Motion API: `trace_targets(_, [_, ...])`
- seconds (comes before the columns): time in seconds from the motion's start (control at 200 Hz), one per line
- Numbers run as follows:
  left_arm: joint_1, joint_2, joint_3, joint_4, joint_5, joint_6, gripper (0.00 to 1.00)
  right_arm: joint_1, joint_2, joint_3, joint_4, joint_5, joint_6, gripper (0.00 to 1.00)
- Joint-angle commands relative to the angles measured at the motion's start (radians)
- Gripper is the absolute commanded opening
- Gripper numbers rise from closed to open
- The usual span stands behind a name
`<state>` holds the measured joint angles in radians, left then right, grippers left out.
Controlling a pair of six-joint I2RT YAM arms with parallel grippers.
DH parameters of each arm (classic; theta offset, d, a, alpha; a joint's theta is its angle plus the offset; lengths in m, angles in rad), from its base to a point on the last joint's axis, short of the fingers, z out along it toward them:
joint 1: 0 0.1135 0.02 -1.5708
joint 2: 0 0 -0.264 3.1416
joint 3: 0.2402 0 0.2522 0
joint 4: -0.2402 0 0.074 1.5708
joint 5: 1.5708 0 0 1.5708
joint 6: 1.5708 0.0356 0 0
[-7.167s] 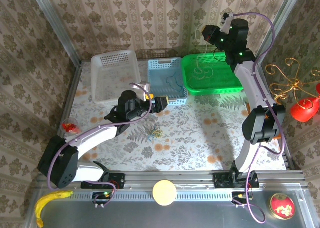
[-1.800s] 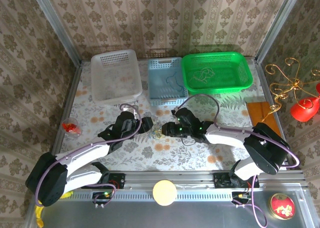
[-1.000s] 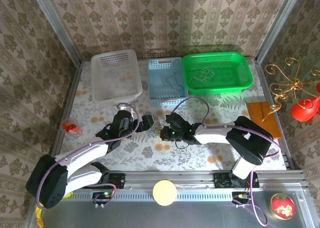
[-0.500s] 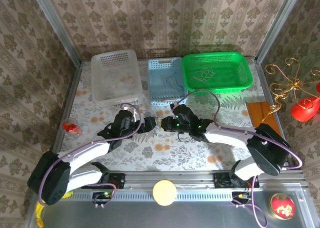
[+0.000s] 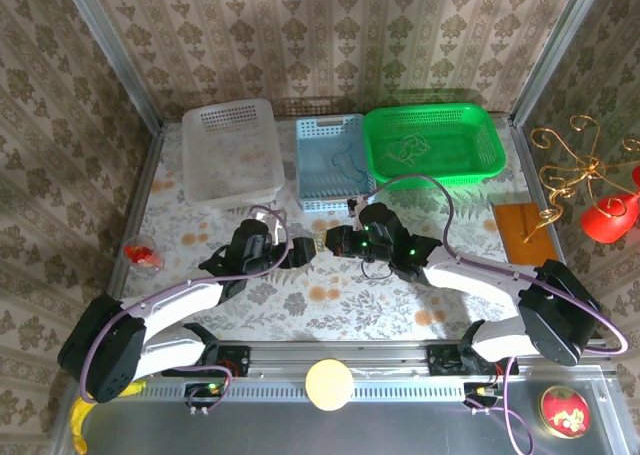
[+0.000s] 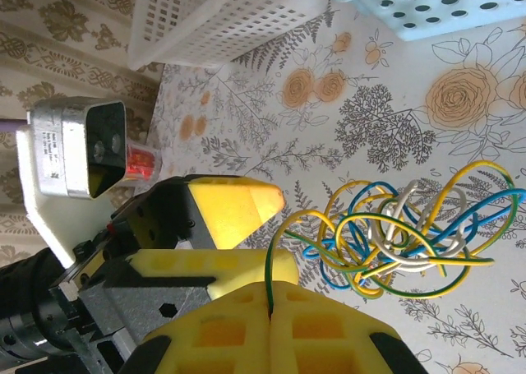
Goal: Untangle the cables
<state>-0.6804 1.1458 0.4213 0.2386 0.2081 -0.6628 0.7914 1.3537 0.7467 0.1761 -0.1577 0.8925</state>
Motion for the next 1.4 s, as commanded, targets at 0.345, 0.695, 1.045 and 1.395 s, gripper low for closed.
trace_targets(0.345, [0.051, -0.003, -0.037, 0.226, 0.077, -0.205, 0.75, -0.005, -0.020, -0.031, 0.005, -0.018, -0.001, 0.00])
trace_targets(0.695, [0.057, 0.032, -0.069, 0.340, 0.161, -0.219, 0.72, -0.005, -0.017, -0.031, 0.012, -0.019, -0.001, 0.00])
trace_targets(1.045, [0.082, 0.189, -0.122, 0.644, 0.275, -0.213, 0.67, -0.005, -0.031, -0.035, 0.017, -0.025, 0.006, 0.00])
trace_targets(1.395, [0.089, 0.432, -0.145, 1.051, 0.350, -0.353, 0.54, -0.005, -0.031, -0.027, 0.011, -0.025, 0.007, 0.00])
